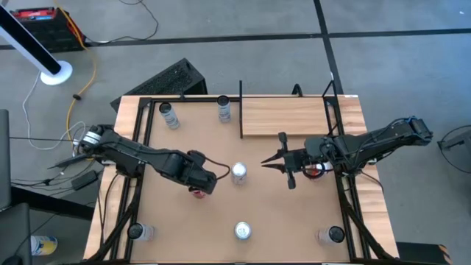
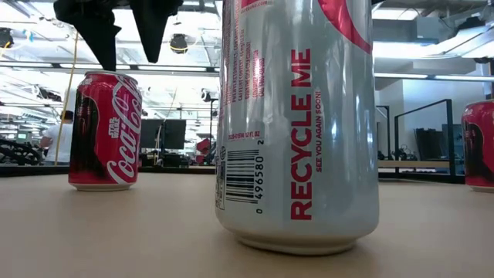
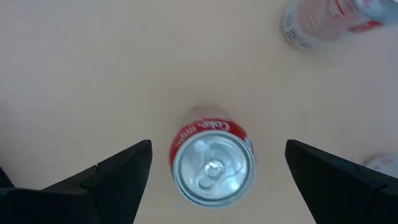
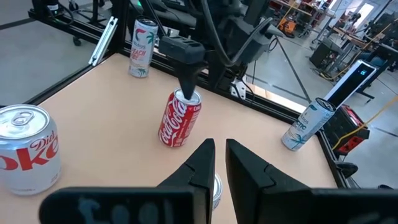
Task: Place canned beverage on shelf
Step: Put the left red soda can on the shelf
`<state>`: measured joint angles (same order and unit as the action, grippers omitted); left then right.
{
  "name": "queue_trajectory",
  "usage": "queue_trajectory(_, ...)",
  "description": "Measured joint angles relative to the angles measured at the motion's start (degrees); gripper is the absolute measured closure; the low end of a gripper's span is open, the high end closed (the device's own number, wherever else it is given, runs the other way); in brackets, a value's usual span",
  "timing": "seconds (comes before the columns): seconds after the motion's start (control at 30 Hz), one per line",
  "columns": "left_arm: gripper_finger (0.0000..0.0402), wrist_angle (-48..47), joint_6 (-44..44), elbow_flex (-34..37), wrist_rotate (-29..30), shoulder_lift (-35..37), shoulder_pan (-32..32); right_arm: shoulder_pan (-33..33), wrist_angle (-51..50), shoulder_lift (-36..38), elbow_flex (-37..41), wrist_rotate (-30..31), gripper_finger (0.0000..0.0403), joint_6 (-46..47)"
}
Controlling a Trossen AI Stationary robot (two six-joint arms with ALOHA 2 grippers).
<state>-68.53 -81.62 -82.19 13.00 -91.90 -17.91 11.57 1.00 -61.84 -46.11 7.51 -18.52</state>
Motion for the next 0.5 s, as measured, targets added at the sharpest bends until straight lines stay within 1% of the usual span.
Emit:
queue_trajectory(0.23,0.0049,0.3,-1.4,0.1,0.7,0.0,-1.3,0.0,-1.6,0.0,0.0,0.0,0.0339,0.0)
queue_trajectory(0.3,0.0049,0.8,-2.9,1.6,0.6,0.0,-1.9,0.0,-2.2,0.0,0.0,0.0,0.0339,0.0)
queue_trajectory(0.37,0.0049,0.9,-4.2,3.9,-0.7,0.0,-2.4,0.0,-2.6,0.0,0.0,0.0,0.0339,0.0)
queue_trajectory(0.5,0.0049,5.5,-3.7,6.7,-1.4,-0.1,-2.6,0.0,-3.1,0.0,0.0,0.0,0.0339,0.0)
